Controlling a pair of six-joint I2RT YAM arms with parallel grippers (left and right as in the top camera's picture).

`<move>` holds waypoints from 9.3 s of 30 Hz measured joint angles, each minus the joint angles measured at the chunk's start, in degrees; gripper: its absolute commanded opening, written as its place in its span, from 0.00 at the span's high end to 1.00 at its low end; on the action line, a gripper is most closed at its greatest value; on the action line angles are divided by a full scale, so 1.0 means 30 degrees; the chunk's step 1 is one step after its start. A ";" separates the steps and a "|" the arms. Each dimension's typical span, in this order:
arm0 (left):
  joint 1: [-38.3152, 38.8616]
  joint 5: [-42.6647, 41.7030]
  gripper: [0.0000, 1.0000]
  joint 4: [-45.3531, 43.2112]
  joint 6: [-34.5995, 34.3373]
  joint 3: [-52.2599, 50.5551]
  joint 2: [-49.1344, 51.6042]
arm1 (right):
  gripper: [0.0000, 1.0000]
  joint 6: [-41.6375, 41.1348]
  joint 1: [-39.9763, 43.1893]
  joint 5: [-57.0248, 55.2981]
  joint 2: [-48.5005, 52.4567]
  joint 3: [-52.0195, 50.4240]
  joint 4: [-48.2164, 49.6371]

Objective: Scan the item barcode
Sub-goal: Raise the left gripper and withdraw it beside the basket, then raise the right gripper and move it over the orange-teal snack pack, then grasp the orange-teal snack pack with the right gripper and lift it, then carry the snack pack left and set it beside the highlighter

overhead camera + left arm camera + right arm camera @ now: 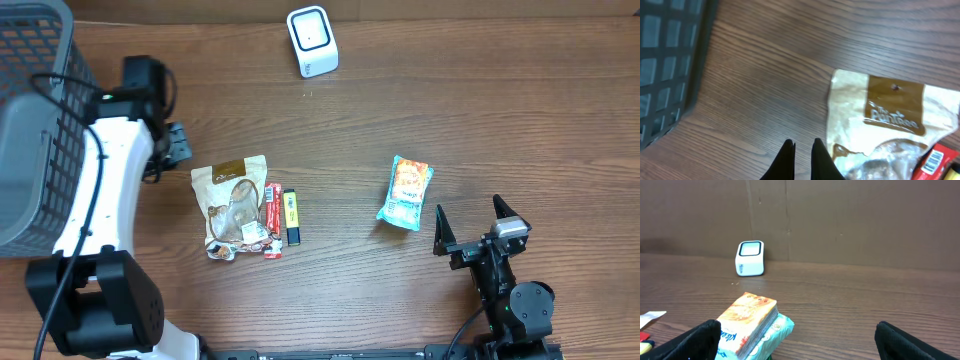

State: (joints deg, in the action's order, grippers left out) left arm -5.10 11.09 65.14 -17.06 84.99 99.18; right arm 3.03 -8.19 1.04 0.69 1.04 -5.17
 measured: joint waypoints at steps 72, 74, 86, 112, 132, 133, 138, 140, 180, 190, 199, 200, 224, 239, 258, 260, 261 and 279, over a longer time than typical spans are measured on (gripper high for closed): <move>-0.2688 -0.1851 0.00 0.0015 0.0889 0.0000 0.0000 | 0.00 0.0007 0.0007 0.0000 0.0000 0.0000 0.0007; -0.2688 -0.1851 0.00 0.0015 0.0889 0.0000 0.0000 | 0.00 -0.0007 0.0007 0.0007 0.0000 0.0000 0.0000; -0.2688 -0.1851 0.00 0.0015 0.0889 0.0000 0.0000 | 0.00 -0.0007 0.0000 0.0095 0.0000 0.0000 0.0007; -0.2688 -0.1851 0.00 0.0022 0.0889 0.0000 0.0000 | 0.00 -0.2827 0.0007 0.0503 0.0000 0.0831 -0.0029; -0.2688 -0.2025 0.00 0.0022 0.0889 0.0000 0.0000 | 0.00 -0.3934 0.0007 0.0495 0.7096 1.9955 -1.2750; -0.2688 -0.2025 0.00 0.0022 0.0889 0.0000 0.0000 | 0.00 -0.4022 0.0000 0.0510 0.7956 2.1230 -1.3865; -0.2688 -0.2069 0.00 0.0029 0.0889 0.0000 0.0000 | 0.00 -0.4328 0.0022 0.0495 1.2786 2.7336 -1.8972; -0.2688 -0.2069 0.00 0.0022 0.0889 0.0000 0.0000 | 0.00 -0.4422 0.0036 0.0532 1.4899 2.9449 -2.0757; -0.2688 -0.2062 0.00 0.0015 0.0889 0.0000 0.0000 | 0.56 -1.5934 -0.8553 -0.5442 3.3077 2.9398 -2.4553; -0.2688 -0.2062 0.00 0.0015 0.0889 0.0000 0.0000 | 0.64 -1.6436 -0.8663 -0.6557 3.4396 2.9237 -2.3962; -0.2688 -0.2055 0.00 0.0015 0.0889 0.0000 0.0000 | 0.67 -1.6429 -0.8663 -0.7147 3.4396 2.8888 -2.3780; -0.2688 -0.2062 0.00 0.0015 0.0889 0.0000 0.0000 | 0.68 -1.6444 -0.8655 -0.7176 3.4396 2.8727 -2.3744; -0.2688 -0.2062 0.00 0.0015 0.0889 0.0000 0.0000 | 0.96 -1.4178 -0.8692 -0.5523 3.4403 3.4942 -2.5507; -0.2688 -0.2055 0.00 0.0015 0.0889 0.0000 0.0000 | 0.96 -1.2298 -0.8655 0.3242 3.4403 3.1408 -1.7172; -0.2688 -0.2062 0.00 0.0015 0.0889 0.0000 0.0000 | 0.96 -1.2954 -0.7803 0.9289 3.4651 2.1704 -0.2623; -0.2688 -0.2062 0.00 0.0015 0.0889 0.0000 0.0000 | 0.96 -1.3107 -0.7803 0.9428 3.5000 2.1515 -0.1851; -0.2688 -0.2062 0.00 0.0015 0.0889 0.0000 0.0000 | 0.96 -1.3172 -0.7803 0.9486 3.5219 2.1464 -0.1508; -0.2688 -0.2062 0.00 0.0015 0.0889 0.0000 0.0000 | 0.96 -1.4651 -0.7803 1.0193 3.8446 2.1354 0.3606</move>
State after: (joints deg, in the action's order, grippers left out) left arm -13.17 4.91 65.19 -14.39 84.99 99.18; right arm -40.93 -31.59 31.62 116.03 65.10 5.65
